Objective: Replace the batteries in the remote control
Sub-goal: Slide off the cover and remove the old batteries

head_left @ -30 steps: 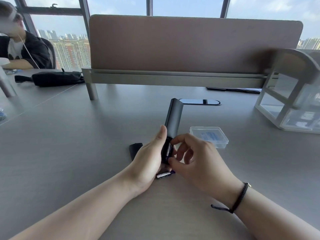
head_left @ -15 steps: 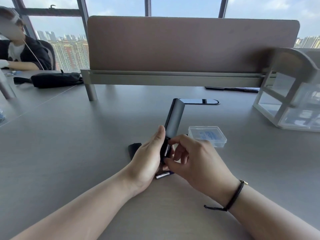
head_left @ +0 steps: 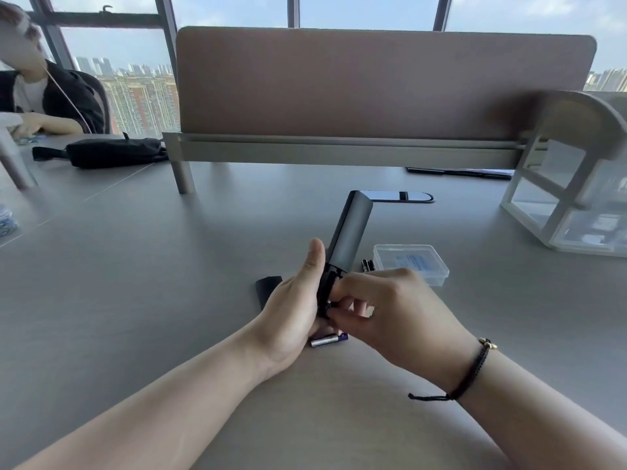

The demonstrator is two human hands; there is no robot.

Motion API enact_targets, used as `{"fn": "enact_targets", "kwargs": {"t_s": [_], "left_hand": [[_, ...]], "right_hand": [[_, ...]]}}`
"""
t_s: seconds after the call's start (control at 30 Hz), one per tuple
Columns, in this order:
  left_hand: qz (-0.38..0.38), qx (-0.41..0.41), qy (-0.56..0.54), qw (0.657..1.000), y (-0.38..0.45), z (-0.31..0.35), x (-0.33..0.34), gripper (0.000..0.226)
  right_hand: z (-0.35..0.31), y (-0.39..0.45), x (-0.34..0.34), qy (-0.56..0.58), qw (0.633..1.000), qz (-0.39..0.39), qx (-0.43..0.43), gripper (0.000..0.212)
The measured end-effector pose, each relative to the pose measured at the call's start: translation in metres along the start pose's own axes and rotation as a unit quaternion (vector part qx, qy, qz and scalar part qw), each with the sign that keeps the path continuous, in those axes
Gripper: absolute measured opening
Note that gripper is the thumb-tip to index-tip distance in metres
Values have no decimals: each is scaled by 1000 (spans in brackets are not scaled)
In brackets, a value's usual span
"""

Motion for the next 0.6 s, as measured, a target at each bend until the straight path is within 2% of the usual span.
{"fn": "enact_targets", "kwargs": {"t_s": [0.13, 0.33, 0.4, 0.5, 0.6], "left_hand": [[1, 5, -5, 1000, 0, 3, 1, 99], [-6, -2, -7, 1000, 0, -1, 1, 97], [-12, -9, -7, 1000, 1, -3, 1, 89], [1, -17, -20, 1000, 1, -3, 0, 64], [17, -18, -35, 999, 3, -4, -3, 58]], "right_hand": [[-7, 0, -1, -34, 999, 5, -25, 2], [-21, 0, -1, -87, 995, 24, -53, 7], [-23, 0, 2, -95, 993, 15, -62, 11], [-26, -1, 5, -96, 993, 6, -68, 15], [-29, 0, 5, -98, 993, 9, -70, 15]]}}
Point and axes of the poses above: each hand's wrist, its own y-axis towards the middle knuckle, its own x-axis out of the palm, z = x × y, the point moved 10 cm from there along y, towards the middle knuckle, and after that the axes turned 5 degrees about y, right-handed, at the moved point
